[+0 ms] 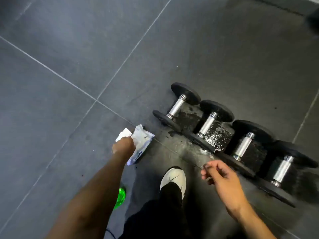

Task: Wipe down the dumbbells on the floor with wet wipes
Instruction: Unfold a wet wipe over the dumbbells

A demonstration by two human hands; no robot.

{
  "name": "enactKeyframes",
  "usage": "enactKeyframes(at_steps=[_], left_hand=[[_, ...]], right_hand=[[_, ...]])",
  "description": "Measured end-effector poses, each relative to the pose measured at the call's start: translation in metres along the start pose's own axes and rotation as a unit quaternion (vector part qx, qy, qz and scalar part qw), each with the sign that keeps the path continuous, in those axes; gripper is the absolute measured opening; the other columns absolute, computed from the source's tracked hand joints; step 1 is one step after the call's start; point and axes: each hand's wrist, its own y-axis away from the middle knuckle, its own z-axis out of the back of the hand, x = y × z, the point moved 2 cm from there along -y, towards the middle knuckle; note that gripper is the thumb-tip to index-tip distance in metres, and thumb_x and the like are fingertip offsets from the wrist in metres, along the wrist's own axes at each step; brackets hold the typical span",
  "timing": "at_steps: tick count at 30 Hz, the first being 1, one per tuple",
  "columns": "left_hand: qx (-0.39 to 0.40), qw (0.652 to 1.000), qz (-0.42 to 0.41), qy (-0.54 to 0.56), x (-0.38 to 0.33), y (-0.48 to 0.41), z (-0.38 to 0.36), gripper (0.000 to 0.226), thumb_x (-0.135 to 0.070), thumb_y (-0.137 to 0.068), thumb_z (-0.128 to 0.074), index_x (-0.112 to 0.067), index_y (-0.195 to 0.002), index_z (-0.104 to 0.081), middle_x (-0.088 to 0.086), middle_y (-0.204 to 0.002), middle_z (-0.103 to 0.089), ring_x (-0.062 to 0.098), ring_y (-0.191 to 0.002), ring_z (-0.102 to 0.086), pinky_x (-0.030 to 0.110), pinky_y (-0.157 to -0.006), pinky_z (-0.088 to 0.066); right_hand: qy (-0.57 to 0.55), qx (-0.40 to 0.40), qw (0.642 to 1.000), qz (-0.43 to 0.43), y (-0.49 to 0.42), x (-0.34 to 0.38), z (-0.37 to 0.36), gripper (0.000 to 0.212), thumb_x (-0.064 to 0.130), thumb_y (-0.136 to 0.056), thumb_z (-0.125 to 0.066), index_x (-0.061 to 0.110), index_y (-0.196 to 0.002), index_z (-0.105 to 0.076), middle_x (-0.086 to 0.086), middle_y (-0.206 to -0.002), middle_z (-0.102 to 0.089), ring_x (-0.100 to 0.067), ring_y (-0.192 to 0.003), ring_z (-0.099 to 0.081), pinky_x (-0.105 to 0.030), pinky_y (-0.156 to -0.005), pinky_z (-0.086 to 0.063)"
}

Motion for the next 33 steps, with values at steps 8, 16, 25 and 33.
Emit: enactKeyframes(at_steps=[8, 16, 25, 33], left_hand=[[-0.050, 0.997, 0.036, -0.049, -0.001, 0.000, -0.018, 0.028, -0.020, -0.104, -0.047, -0.015, -0.115, -0.072, 0.008, -0.114, -0.075, 0.031, -0.105, -0.072, 0.035, -0.090, -0.051], [-0.060, 0.996, 0.066, -0.001, 0.001, -0.007, -0.030, 0.024, -0.024, -0.105, -0.050, -0.013, -0.107, -0.072, 0.008, -0.101, -0.076, 0.030, -0.093, -0.073, 0.034, -0.080, -0.052], [-0.081, 0.987, 0.099, 0.098, 0.002, -0.006, -0.037, 0.029, -0.031, -0.106, -0.050, -0.014, -0.102, -0.073, 0.009, -0.097, -0.075, 0.026, -0.079, -0.064, 0.033, -0.071, -0.042], [-0.083, 0.980, 0.086, 0.161, 0.015, 0.014, -0.012, 0.016, -0.036, -0.089, -0.064, -0.020, -0.090, -0.070, 0.001, -0.085, -0.067, 0.025, -0.077, -0.061, 0.029, -0.070, -0.044]], right_hand=[[-0.001, -0.002, 1.000, -0.002, -0.003, -0.018, -0.002, 0.014, -0.001, -0.098, -0.057, 0.002, -0.089, -0.068, -0.008, -0.072, -0.072, -0.015, -0.066, -0.064, -0.029, -0.064, -0.046], [0.006, 0.018, 1.000, -0.006, 0.004, -0.039, -0.007, 0.014, 0.001, -0.098, -0.059, 0.002, -0.087, -0.067, -0.009, -0.072, -0.072, -0.012, -0.063, -0.063, -0.020, -0.060, -0.048], [0.017, 0.022, 0.999, -0.025, 0.002, -0.057, -0.011, 0.016, -0.007, -0.095, -0.060, 0.000, -0.082, -0.067, -0.015, -0.068, -0.071, -0.013, -0.057, -0.062, -0.015, -0.056, -0.047], [0.032, 0.026, 0.999, -0.022, 0.011, -0.046, -0.006, 0.014, -0.006, -0.096, -0.060, -0.001, -0.085, -0.066, -0.012, -0.069, -0.071, -0.013, -0.059, -0.062, -0.016, -0.058, -0.048]])
